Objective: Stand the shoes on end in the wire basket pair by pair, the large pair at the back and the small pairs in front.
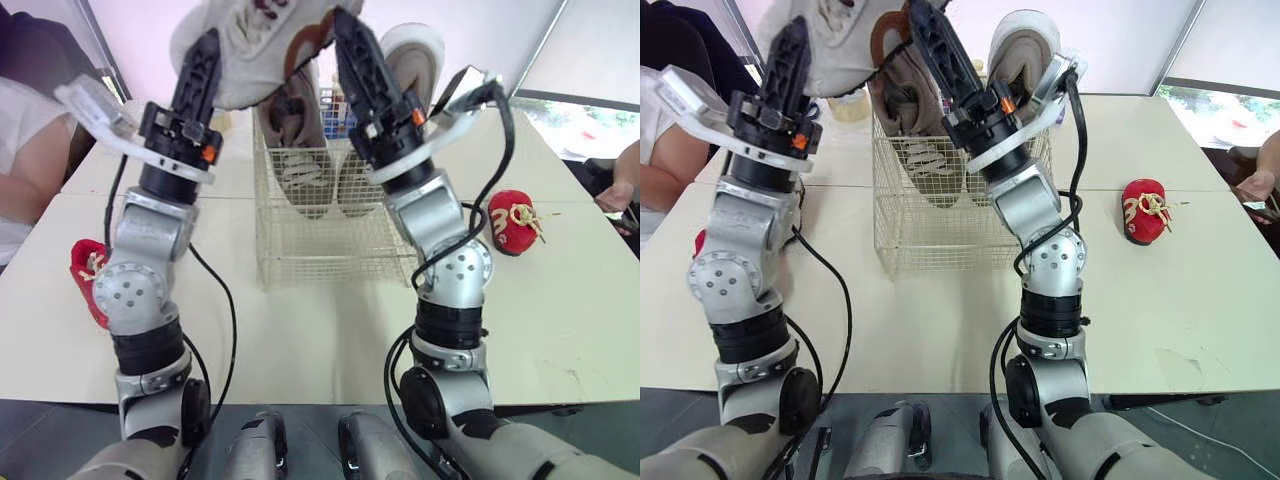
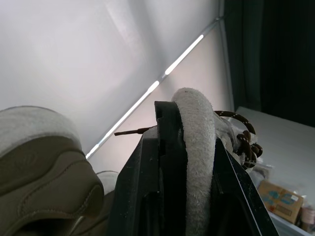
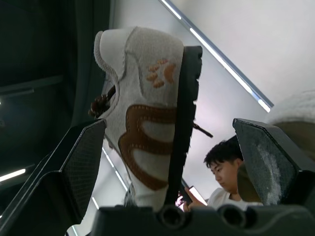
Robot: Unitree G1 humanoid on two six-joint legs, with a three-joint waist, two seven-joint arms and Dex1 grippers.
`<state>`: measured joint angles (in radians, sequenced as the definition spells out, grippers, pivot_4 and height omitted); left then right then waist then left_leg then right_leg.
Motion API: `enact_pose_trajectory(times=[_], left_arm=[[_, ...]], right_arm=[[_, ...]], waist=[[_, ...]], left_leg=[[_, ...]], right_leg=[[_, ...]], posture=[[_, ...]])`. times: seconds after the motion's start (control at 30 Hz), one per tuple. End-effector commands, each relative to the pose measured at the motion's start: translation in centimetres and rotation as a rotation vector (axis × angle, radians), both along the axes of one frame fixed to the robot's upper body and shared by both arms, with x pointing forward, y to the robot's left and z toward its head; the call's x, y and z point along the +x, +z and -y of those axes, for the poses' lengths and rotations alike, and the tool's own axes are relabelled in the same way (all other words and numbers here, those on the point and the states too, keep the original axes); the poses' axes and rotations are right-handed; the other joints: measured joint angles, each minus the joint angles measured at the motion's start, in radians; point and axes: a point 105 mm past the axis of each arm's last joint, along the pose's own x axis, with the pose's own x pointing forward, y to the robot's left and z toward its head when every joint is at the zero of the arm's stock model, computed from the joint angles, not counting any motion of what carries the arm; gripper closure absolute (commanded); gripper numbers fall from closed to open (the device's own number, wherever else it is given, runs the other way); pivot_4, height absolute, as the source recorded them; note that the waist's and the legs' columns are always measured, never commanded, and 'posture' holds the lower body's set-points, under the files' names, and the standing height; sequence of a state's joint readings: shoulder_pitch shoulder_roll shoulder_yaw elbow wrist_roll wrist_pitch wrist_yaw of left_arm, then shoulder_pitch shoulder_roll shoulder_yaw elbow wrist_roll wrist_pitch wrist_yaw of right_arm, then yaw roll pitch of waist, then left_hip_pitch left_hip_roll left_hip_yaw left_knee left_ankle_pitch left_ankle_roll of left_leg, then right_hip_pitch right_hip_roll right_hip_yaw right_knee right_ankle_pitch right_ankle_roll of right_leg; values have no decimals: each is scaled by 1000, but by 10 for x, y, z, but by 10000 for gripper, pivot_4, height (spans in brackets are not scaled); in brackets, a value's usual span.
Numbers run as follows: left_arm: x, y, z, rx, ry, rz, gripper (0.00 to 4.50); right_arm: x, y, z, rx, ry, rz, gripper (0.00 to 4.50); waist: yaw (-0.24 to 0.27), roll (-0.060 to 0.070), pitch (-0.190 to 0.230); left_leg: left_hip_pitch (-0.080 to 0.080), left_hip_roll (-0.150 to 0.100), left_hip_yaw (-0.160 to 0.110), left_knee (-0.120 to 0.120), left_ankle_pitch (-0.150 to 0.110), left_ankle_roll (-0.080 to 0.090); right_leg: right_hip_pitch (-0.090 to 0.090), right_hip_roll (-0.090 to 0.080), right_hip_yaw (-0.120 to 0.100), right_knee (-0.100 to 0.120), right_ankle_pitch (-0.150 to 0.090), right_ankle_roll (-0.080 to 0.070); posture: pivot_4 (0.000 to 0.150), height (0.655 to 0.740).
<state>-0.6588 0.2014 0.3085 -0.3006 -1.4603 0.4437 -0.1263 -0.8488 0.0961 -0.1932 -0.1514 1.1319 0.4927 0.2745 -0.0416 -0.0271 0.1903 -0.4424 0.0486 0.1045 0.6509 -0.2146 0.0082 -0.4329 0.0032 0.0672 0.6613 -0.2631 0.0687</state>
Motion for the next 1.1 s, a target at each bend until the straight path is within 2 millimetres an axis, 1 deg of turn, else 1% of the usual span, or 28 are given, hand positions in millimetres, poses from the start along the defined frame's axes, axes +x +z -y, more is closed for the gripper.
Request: enact_pose_trajectory(times=[0.03,0.17,0.2,0.27,0.47,0.5,0.53,0.6,0.63,0.7,0.73,0.83,0.87,0.93,1.03,1.1], left_arm=[[-10,0,9,23,-11,30,41887],[-9,-5,15,38,-20,18,41887],[-9,-6,16,40,-19,15,41887],[-9,-7,17,45,-18,11,41887],[-10,-10,17,64,-11,6,41887],[-11,-10,17,70,-9,4,41887],[-11,-11,17,74,-10,3,41887],[-13,-15,18,116,2,-5,31602],[-12,-18,18,152,26,-16,28306],[-10,-28,18,277,103,-46,18286],[-12,-34,17,343,136,-55,13772],[-20,-49,14,543,224,-57,13772],[-23,-53,12,607,244,-56,13772],[-29,-60,11,705,268,-50,13772],[-37,-66,11,768,268,-48,13772],[-41,-70,11,787,271,-58,13772]], right_arm=[[-13,20,3,26,7,91,382],[-14,21,0,6,2,105,382],[-13,20,0,0,-4,106,2626],[-13,19,-1,-8,-7,108,8331],[-16,21,0,-31,-9,132,36419],[-16,21,1,-34,-11,135,39290],[-17,22,2,-35,-13,139,40556],[-20,26,5,-62,-21,177,40556],[-21,29,10,-74,-31,198,40556],[-23,36,24,-137,-64,275,40556],[-21,40,35,-186,-94,312,40556],[-15,44,63,-380,-170,421,40556],[-12,45,72,-450,-189,451,40556],[-7,46,84,-566,-215,497,40556],[1,39,94,-725,-218,542,40556],[9,29,98,-829,-215,553,40556]], waist=[[-1,0,0],[-3,0,0],[-2,0,0],[-2,0,0],[-2,0,0],[-2,0,0],[-2,0,0],[-2,0,0],[-2,0,0],[-3,0,0],[-2,0,0],[-1,0,0],[-1,0,0],[-2,0,0],[-5,0,0],[-6,0,0]], left_leg=[[0,0,0,0,0,0],[0,1,-1,-1,0,0],[0,1,-1,-1,0,0],[0,1,-1,-1,0,0],[0,1,0,-1,0,0],[0,1,0,-1,0,0],[0,1,-1,-1,0,0],[0,1,-1,-1,0,0],[0,1,-1,-1,0,0],[0,1,0,-1,0,0],[0,1,0,-1,0,0],[0,1,0,-2,0,0],[0,0,1,-3,0,0],[0,1,1,-4,0,0],[0,1,2,-6,-1,0],[0,1,2,-6,-1,0]], right_leg=[[0,0,0,0,0,0],[-1,1,0,1,0,0],[-1,1,0,1,0,0],[-1,1,0,1,0,0],[-1,1,0,1,0,0],[-1,1,0,1,0,0],[-1,1,0,1,0,0],[-1,1,0,1,0,0],[-1,1,0,1,0,0],[-1,1,0,1,0,0],[-1,0,0,0,0,0],[-2,0,0,-1,0,-1],[-2,-1,0,-2,-2,-4],[-2,-2,0,-4,-2,-4],[-2,-3,1,-6,-2,-5],[-2,-3,2,-7,-2,-5]], posture=[[1500,7400],[1500,7400],[1500,7400],[1500,7400],[1500,7400],[1500,7400],[1500,7400],[1500,7400],[1500,7400],[1500,7400],[1500,7400],[1500,7400],[1500,7400],[1500,7400],[1500,7400],[1500,7400]])
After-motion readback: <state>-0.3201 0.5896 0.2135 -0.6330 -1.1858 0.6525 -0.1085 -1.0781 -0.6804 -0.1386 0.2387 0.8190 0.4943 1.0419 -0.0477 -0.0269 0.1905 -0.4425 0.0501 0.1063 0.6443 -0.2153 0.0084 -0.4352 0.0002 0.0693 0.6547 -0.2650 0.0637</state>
